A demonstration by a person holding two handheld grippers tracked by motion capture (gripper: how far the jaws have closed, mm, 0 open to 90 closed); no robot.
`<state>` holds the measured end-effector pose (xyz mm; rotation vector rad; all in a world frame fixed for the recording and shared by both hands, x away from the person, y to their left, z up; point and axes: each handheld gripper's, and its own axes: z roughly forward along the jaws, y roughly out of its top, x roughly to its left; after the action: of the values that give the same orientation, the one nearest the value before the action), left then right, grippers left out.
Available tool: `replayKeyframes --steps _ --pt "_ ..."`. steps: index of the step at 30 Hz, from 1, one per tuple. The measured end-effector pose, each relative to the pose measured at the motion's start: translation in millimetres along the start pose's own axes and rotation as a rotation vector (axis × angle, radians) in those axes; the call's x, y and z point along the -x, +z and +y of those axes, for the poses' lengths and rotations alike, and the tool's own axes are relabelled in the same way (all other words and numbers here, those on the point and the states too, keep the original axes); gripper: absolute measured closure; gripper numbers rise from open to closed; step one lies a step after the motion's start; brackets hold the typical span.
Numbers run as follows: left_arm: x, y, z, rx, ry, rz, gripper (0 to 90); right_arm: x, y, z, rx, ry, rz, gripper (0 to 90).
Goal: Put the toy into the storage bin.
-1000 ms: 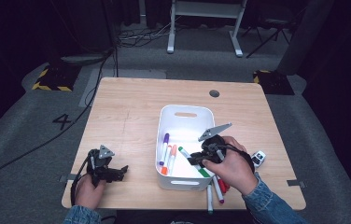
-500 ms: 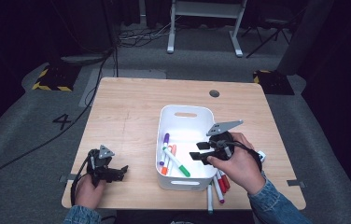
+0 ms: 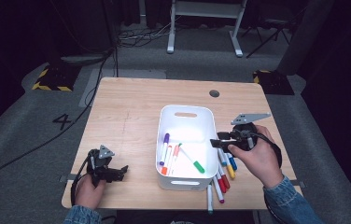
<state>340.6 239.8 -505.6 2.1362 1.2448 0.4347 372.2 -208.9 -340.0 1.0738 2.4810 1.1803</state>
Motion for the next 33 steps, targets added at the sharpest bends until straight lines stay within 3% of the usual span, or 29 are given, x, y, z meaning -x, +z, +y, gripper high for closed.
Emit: replayKeyframes --steps 8,20,26,33 --pt "0.0 0.0 0.0 0.0 0.0 0.0 0.0 30.7 -5.4 -11.2 -0.01 0.066 -0.076 58.0" --pt "0.1 0.0 0.0 0.0 -0.002 -0.001 0.0 75.2 22.1 -37.3 -0.124 0.137 -0.18 59.1" --pt "0.1 0.1 0.0 0.0 -0.002 -0.003 0.0 90.8 37.6 -51.2 -0.167 0.175 -0.191 59.5" --pt "0.1 0.0 0.0 0.0 -0.001 -0.001 0.0 99.0 55.6 -65.2 -0.227 0.181 -0.199 59.8"
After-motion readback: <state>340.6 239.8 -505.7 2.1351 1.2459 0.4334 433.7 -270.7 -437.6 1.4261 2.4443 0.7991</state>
